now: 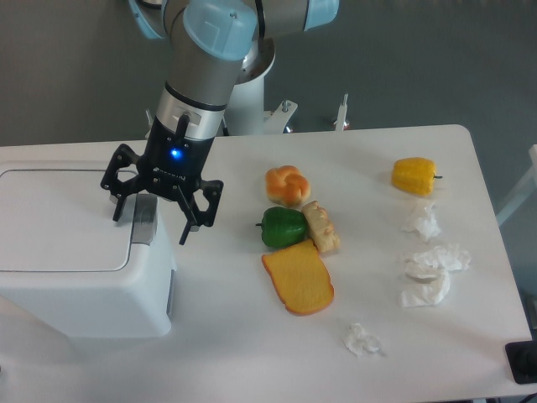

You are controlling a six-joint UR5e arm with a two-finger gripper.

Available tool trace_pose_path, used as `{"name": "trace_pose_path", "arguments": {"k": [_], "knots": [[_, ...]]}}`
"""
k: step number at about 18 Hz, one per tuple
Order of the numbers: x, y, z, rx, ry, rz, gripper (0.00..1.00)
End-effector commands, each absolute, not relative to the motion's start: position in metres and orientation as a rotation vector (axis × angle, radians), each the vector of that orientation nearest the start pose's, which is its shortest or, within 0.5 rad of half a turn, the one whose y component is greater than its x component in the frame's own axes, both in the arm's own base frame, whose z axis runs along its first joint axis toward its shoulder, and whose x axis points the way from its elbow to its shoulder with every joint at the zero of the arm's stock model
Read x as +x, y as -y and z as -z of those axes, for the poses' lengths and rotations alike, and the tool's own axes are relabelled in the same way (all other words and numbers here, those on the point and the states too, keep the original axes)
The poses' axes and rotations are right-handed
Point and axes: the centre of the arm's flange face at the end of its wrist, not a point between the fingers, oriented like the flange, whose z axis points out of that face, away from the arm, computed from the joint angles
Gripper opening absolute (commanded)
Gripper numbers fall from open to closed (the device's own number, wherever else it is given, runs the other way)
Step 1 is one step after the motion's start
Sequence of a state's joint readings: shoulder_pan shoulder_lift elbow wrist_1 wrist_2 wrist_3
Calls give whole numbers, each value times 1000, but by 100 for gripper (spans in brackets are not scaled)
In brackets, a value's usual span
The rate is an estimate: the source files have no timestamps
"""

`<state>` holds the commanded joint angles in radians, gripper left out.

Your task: Close the trash can

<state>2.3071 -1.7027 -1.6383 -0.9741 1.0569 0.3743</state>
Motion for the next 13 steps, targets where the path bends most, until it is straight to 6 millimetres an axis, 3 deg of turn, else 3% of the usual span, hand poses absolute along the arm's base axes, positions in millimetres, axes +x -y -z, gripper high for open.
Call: {"name": "trace_pose_path", "arguments": {"k": [13], "knots": [[-249,-539,-480,-2483,314,274,100]]}}
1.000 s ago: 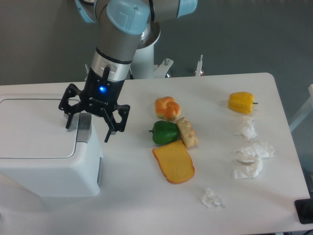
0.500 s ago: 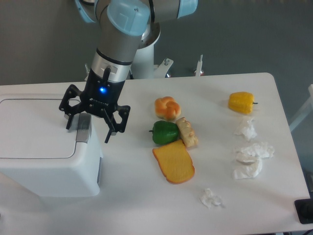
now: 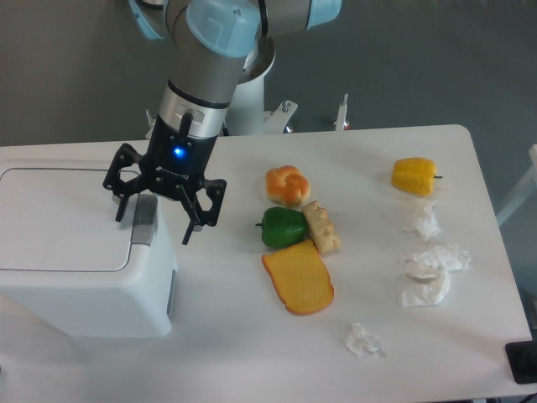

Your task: Close the trash can

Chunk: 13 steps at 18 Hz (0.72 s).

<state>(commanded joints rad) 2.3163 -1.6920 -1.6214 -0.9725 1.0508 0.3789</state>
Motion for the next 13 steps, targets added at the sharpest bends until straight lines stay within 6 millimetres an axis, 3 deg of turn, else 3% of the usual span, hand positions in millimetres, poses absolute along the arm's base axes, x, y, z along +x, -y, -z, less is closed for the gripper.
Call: {"name": "trace_pose_path", "arguments": {"k": [7,13], "knots": [[-253,-542,-513,-2444,224,197,100],[-287,-525,-519,-2457,62,48,100]]}}
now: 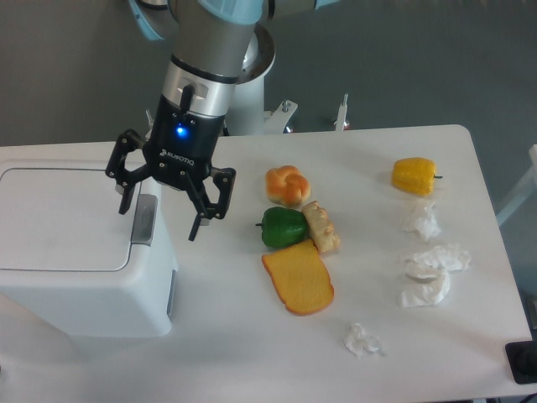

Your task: Close the trash can

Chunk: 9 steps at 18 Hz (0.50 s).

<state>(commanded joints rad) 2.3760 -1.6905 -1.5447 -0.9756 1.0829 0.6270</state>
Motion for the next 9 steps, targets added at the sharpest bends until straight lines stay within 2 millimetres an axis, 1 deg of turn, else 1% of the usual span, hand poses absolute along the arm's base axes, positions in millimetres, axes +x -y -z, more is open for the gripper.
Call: {"name": "trace_pose_path", "arguments": {"k": [2,4,6,8,9], "knots": [[-297,-519,-517,-2479,37,-10,100],[-314,-508,-518,-2495,70,-55,100],[-322,-502,-521,-2493,41,-85,100],[-344,-485,-522,-2495,52,-119,100],[-349,-481,-521,-2497,58,-125,100]]}}
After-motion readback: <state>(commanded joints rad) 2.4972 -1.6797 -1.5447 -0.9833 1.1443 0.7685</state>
